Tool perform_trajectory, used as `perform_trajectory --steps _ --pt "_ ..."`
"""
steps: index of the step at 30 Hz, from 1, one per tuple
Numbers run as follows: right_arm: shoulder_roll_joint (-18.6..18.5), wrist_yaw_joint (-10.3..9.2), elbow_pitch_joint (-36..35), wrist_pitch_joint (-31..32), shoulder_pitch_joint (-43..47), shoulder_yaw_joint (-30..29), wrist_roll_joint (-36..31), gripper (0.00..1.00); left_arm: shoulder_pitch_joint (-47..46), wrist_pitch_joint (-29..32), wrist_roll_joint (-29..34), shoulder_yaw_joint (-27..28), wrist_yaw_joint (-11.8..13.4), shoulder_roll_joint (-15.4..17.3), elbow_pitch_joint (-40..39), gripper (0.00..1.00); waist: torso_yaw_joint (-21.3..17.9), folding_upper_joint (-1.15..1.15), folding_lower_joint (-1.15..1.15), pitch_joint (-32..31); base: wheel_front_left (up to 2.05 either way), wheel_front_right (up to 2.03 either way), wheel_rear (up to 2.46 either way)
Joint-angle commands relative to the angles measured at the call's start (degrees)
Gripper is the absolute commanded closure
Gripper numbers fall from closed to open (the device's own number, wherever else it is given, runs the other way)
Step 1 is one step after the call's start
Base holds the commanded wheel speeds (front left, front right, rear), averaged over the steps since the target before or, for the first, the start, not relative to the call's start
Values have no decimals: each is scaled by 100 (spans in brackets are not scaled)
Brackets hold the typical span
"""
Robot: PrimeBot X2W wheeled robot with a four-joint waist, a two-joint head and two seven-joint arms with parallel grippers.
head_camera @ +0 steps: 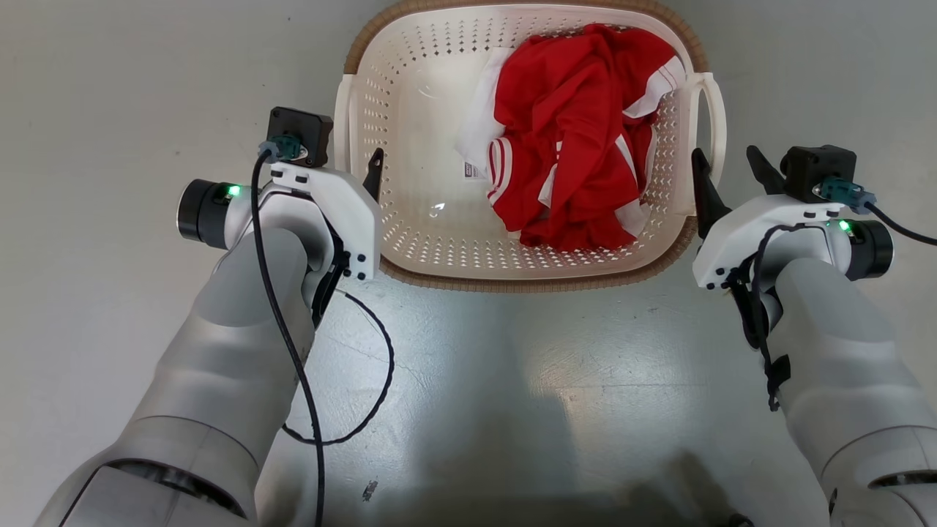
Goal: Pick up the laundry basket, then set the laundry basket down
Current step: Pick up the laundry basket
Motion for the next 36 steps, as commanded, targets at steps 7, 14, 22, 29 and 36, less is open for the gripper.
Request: perform_trajectory --steps 7,14,22,29,36 --pt "79 14 170 -11 -13 365 295 0 -47 155 -220 -225 43 133 -75 0 40 0 0 8 0 0 0" --pt "79 14 290 103 -156 512 460 0 -167 315 -341 -503 104 133 -73 0 42 0 0 110 0 0 0" --pt "79 14 344 284 -311 608 562 0 -321 538 -533 -730 121 133 -65 0 11 0 0 215 0 0 0" --pt "80 14 367 425 -390 619 562 5 -409 666 -672 -955 203 133 -15 0 -14 0 0 292 0 0 0" --pt "80 14 375 493 -377 622 590 5 -443 692 -736 -1135 245 133 4 0 -2 0 0 310 0 0 0"
